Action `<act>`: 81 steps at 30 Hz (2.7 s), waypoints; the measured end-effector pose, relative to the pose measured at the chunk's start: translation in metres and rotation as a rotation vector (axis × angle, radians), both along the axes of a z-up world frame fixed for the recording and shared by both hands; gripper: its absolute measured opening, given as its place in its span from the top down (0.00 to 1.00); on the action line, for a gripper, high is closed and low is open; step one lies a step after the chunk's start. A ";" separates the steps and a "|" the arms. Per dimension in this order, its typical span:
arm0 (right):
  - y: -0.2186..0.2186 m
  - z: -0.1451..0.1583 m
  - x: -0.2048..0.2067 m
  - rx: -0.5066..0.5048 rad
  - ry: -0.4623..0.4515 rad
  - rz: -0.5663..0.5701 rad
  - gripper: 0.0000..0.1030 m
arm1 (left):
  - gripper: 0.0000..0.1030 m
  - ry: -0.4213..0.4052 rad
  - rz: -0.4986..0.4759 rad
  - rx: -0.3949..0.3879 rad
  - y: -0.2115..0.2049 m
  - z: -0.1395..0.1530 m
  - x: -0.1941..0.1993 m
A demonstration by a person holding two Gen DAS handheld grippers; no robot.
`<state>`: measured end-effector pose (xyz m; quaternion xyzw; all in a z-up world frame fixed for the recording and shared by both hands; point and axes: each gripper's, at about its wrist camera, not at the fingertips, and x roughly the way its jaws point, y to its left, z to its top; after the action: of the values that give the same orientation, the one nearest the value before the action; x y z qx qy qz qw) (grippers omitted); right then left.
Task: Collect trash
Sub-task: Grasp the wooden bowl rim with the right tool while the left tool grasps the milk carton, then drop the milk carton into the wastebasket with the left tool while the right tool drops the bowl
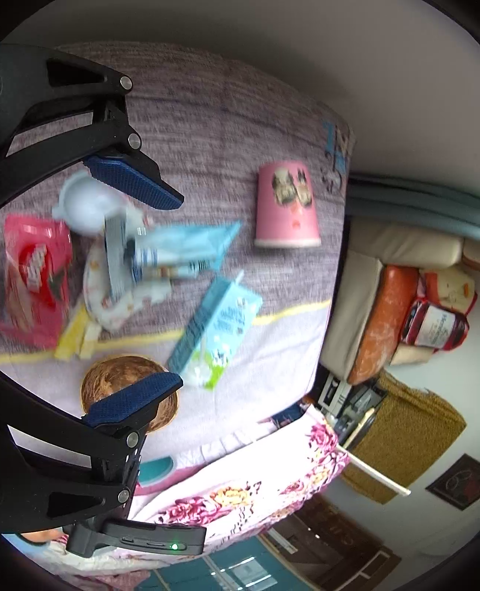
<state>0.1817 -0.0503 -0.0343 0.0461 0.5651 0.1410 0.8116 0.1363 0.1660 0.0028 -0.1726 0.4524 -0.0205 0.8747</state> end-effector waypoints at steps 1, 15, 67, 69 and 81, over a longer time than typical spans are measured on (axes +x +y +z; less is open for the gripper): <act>-0.013 0.002 0.003 0.003 -0.006 -0.024 0.96 | 0.13 0.002 -0.006 0.000 -0.007 0.000 0.006; -0.089 0.004 0.042 -0.023 -0.047 -0.061 0.96 | 0.13 0.196 0.231 -0.096 -0.065 -0.052 0.096; -0.343 0.025 -0.082 -0.022 -0.180 -0.514 0.96 | 0.43 0.163 -0.570 0.075 -0.358 -0.053 0.016; -0.350 0.021 -0.083 -0.029 -0.177 -0.521 0.95 | 0.43 0.173 -0.582 0.079 -0.367 -0.056 0.019; -0.371 -0.006 -0.077 -0.037 -0.118 -0.543 0.95 | 0.42 0.241 -0.605 0.103 -0.405 -0.086 0.043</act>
<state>0.1052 -0.4216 -0.0404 0.1726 0.4862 -0.0895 0.8519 0.1794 -0.2386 -0.0830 0.0129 0.5839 -0.2357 0.7767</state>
